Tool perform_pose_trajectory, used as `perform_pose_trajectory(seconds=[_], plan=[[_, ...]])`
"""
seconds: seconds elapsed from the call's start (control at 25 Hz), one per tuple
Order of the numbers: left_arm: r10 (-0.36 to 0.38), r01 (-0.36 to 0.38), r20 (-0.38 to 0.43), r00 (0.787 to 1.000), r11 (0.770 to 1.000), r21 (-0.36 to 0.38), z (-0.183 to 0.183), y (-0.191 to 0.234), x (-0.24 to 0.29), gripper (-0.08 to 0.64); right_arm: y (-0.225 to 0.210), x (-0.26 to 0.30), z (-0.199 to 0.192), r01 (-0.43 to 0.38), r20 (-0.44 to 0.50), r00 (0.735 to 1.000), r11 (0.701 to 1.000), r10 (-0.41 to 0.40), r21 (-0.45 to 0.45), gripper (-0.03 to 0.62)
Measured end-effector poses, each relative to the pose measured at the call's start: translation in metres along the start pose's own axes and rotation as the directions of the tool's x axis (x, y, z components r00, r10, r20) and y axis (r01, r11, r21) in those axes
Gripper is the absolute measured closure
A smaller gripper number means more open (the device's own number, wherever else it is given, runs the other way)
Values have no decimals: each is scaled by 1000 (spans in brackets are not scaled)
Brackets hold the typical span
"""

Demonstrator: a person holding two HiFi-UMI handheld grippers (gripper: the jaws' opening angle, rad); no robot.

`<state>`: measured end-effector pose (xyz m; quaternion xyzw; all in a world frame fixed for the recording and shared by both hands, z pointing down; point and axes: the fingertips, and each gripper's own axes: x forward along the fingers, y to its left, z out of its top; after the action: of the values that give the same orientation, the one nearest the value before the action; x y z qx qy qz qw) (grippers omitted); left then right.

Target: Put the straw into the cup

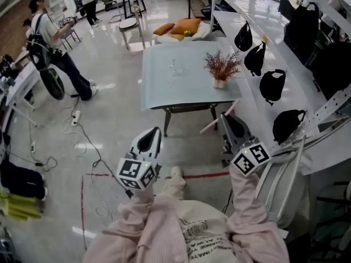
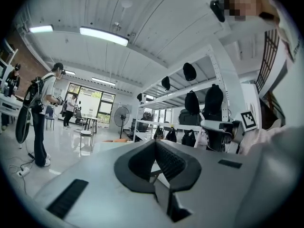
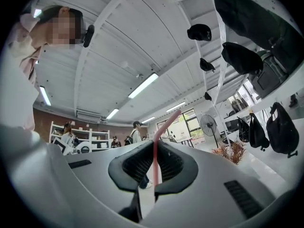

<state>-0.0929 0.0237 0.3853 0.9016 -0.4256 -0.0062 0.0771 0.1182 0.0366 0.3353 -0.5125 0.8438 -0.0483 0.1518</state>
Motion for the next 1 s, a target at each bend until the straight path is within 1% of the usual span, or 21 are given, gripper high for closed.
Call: perform_pose_trajectory(seconds=[0.4,0.56,0.76,0.88,1.0], plan=[[-33,33,-35,999,999,-18,11,93,108,560,-64,112,-19,62,-16,998,998,-62,17,574],[-56,55,-46,997,998,-28,8,120,146,560,-84,145,-25,81,-7,997,997,-81,17,574],[-78,76,-59,995,996,-38,4,138,171,560,-100,171,-36,99,-25,995,995,-98,18,574],[-69,65,-61,996,997,-50,1,151,179,560,-107,184,-39,108,-29,994,994,-108,13,574],[-58,53,-75,995,996,-66,-8,158,184,560,-119,193,-47,122,-39,992,992,-121,26,574]])
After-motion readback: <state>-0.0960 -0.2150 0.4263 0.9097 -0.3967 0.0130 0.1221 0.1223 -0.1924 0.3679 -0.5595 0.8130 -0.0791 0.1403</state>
